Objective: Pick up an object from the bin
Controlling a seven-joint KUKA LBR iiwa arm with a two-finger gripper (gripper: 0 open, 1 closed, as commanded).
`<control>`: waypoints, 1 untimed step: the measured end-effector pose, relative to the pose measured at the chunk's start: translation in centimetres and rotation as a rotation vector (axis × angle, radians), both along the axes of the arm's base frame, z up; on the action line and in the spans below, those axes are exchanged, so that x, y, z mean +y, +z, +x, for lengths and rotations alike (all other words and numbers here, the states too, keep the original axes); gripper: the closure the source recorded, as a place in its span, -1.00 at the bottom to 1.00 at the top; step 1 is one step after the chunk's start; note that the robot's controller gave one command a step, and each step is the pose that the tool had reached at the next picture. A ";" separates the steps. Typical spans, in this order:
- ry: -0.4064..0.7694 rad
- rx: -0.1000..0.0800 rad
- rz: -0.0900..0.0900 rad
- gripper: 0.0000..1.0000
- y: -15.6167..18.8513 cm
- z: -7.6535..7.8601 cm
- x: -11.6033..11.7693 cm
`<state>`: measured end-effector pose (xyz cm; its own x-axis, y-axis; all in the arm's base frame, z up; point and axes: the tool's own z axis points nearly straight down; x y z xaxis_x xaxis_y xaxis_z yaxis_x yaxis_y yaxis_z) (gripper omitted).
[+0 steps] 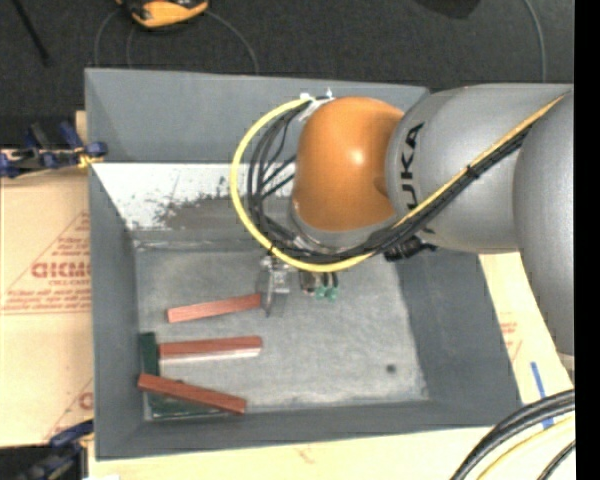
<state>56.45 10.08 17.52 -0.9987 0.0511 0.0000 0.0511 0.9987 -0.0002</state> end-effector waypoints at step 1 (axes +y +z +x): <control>0.016 -0.002 -0.001 1.00 4.8 2.3 0.5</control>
Offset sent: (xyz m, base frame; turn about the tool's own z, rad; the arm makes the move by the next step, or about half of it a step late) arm 0.0060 -0.0252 0.0128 -0.0298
